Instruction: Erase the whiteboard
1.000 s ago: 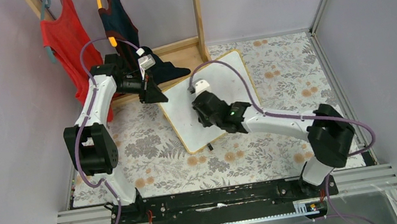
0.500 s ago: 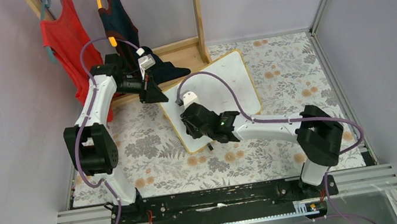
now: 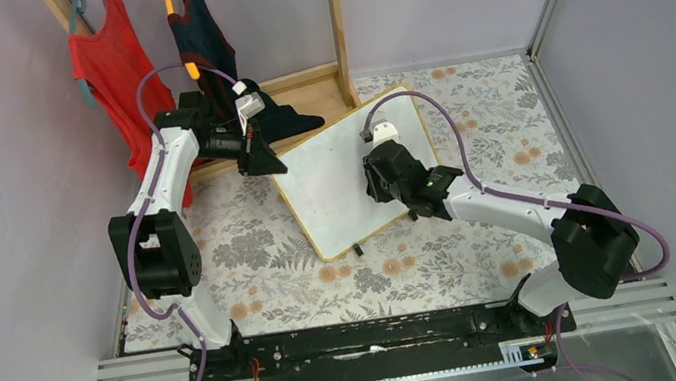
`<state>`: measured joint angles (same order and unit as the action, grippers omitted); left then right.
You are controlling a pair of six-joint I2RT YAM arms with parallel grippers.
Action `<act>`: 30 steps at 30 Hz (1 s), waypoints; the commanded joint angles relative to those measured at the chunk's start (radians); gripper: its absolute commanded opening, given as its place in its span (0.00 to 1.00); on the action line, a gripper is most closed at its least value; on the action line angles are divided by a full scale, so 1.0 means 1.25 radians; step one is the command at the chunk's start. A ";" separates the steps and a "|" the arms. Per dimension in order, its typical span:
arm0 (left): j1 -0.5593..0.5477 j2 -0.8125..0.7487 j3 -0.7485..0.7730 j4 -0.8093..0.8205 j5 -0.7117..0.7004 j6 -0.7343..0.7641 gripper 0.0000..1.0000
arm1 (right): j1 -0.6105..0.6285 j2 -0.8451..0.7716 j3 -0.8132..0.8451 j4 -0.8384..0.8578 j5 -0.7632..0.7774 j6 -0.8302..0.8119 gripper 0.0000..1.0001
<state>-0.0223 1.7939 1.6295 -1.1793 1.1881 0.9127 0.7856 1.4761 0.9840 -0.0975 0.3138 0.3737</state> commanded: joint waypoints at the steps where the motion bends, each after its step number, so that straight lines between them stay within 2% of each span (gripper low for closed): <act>1: -0.028 -0.004 -0.031 0.017 -0.043 0.039 0.00 | 0.011 0.007 0.008 0.027 -0.023 0.011 0.00; 11: -0.032 -0.005 -0.031 0.017 -0.047 0.035 0.00 | 0.205 0.189 0.180 0.051 -0.026 0.036 0.00; 17: -0.033 -0.008 -0.034 0.017 -0.054 0.036 0.00 | 0.235 0.239 0.238 0.053 -0.031 0.030 0.00; 23: -0.033 -0.007 -0.033 0.018 -0.054 0.036 0.00 | 0.168 0.199 0.200 -0.002 0.009 0.003 0.00; 30: -0.034 -0.005 -0.035 0.021 -0.051 0.036 0.00 | -0.013 0.058 0.094 -0.036 -0.006 -0.047 0.00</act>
<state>-0.0265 1.7882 1.6184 -1.1481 1.1831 0.8963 0.9314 1.6318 1.1446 -0.1272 0.2131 0.3759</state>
